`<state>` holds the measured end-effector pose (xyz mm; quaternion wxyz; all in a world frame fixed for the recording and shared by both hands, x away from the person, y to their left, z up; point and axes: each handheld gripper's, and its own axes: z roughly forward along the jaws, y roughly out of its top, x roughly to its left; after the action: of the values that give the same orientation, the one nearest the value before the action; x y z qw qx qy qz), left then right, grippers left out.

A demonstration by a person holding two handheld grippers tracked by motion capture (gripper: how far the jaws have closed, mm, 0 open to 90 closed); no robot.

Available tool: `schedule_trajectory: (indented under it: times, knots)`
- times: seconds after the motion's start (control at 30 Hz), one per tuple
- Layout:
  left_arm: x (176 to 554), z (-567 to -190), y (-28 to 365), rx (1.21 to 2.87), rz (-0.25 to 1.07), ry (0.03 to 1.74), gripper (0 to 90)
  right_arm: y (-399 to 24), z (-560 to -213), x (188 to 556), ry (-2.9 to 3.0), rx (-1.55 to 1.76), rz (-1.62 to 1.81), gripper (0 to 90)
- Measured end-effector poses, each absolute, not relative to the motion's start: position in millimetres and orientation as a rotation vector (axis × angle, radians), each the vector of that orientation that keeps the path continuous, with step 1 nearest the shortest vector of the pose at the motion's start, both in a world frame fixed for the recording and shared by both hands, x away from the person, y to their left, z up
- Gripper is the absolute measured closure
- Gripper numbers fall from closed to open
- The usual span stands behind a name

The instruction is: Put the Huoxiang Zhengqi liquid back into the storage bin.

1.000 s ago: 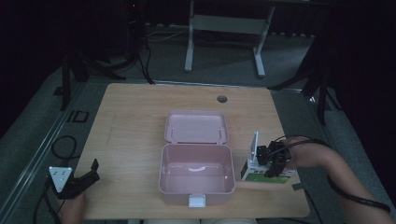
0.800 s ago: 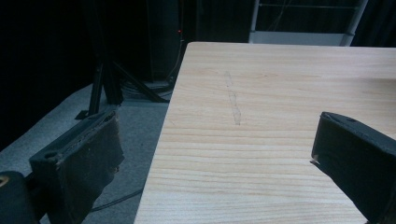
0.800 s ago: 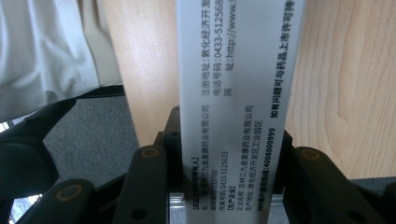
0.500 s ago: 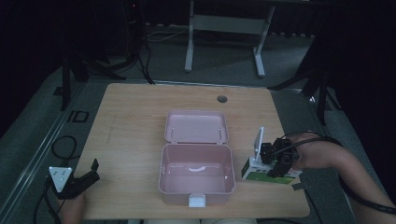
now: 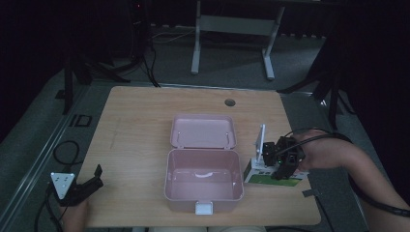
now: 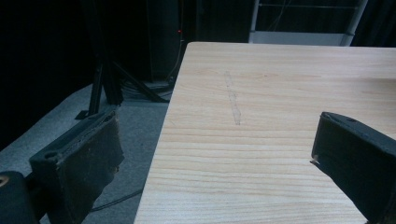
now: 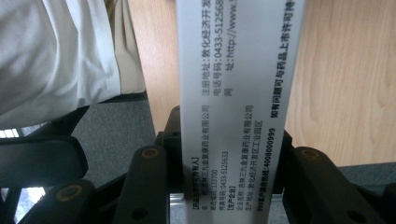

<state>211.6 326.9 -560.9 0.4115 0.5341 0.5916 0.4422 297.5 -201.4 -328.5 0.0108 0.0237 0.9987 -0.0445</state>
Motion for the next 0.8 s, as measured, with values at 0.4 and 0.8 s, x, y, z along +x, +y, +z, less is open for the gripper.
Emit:
schedule_trajectory:
  times: [0.4, 0.8]
  knots:
    - [211.6, -560.8, 327.2, 1.343, 1.111, 1.489, 2.1, -164.4, -316.0, 296.9, 3.126, 0.017, -0.105, 63.0]
    - [211.3, -560.8, 327.6, 1.337, 1.109, 1.487, 2.1, -116.7, -312.8, 293.9, 3.154, -0.079, -0.063, 62.9]
